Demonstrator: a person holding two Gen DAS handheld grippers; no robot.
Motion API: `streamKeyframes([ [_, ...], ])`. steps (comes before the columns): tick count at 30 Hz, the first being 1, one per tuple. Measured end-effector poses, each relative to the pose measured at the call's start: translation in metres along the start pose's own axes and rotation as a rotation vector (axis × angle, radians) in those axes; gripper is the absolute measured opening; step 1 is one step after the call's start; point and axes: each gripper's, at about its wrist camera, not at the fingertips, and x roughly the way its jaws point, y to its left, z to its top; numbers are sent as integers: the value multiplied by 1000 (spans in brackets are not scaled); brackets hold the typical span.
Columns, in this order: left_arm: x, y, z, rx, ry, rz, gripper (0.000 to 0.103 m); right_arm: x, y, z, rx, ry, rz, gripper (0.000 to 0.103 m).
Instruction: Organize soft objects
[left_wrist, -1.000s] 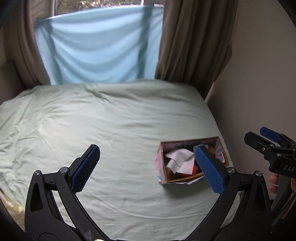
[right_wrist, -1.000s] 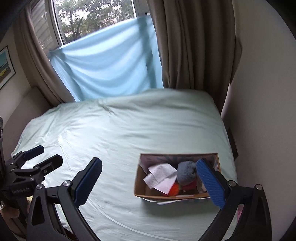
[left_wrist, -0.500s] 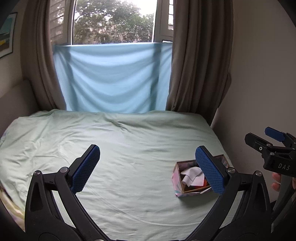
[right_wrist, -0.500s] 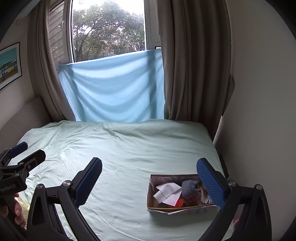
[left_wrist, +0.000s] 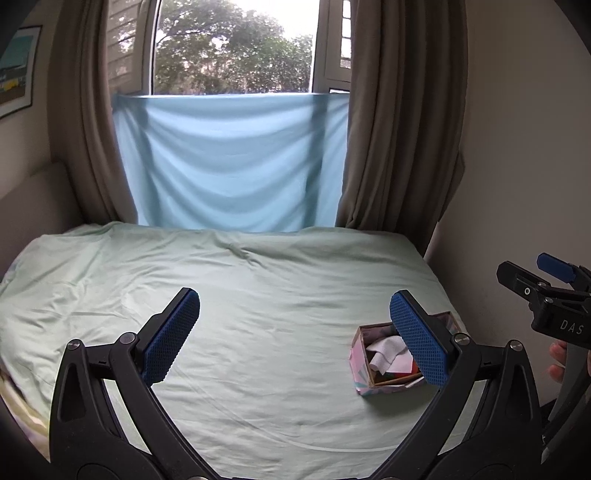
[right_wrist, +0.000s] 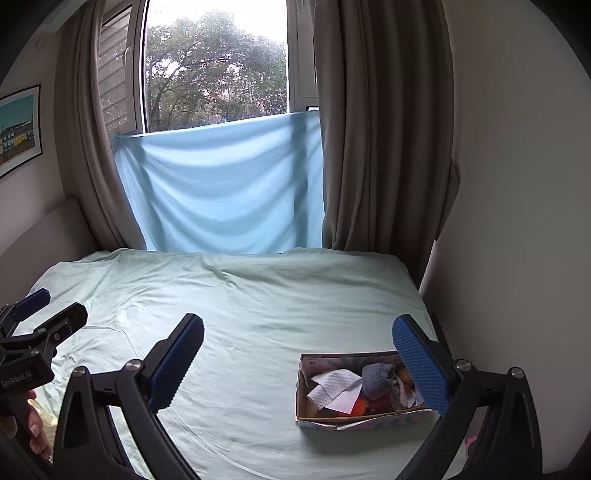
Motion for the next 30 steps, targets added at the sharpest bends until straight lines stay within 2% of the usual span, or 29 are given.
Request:
streamKeyframes([
  [30,9,-10,10,23,-4,-8,103,2,-7,4,21,-15,-17,102],
])
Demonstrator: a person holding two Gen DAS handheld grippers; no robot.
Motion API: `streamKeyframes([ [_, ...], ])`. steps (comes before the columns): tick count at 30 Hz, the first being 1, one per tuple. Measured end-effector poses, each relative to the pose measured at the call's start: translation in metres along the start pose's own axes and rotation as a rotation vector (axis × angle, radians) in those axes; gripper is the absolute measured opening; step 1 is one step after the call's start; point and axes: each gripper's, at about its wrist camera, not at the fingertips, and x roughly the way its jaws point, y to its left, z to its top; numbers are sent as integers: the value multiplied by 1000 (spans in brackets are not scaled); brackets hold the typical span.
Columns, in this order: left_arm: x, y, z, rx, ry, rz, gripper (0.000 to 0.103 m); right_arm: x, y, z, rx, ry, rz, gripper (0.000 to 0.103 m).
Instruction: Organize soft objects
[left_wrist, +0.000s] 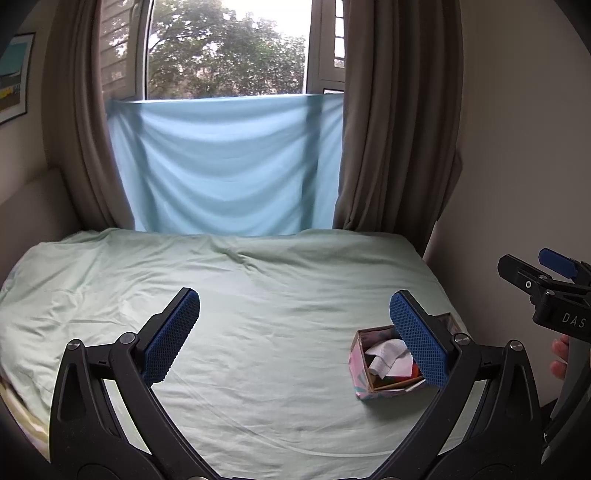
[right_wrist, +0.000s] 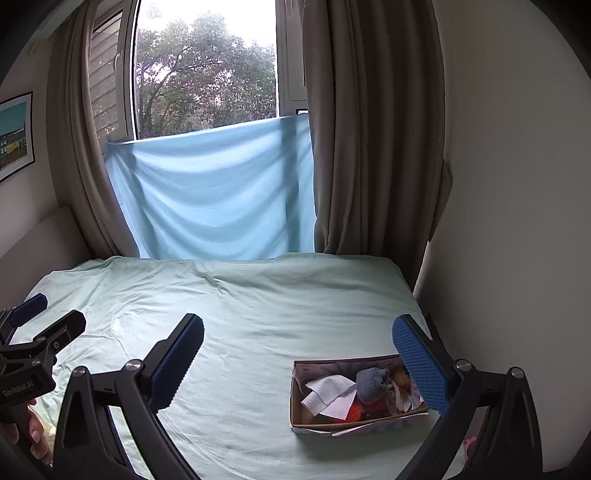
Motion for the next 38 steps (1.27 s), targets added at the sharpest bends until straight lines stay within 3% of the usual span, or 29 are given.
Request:
streamKeyframes([
  [38,-2,-4,-4,14,-57,71,103,4,8,2,-6,18,-3,102],
])
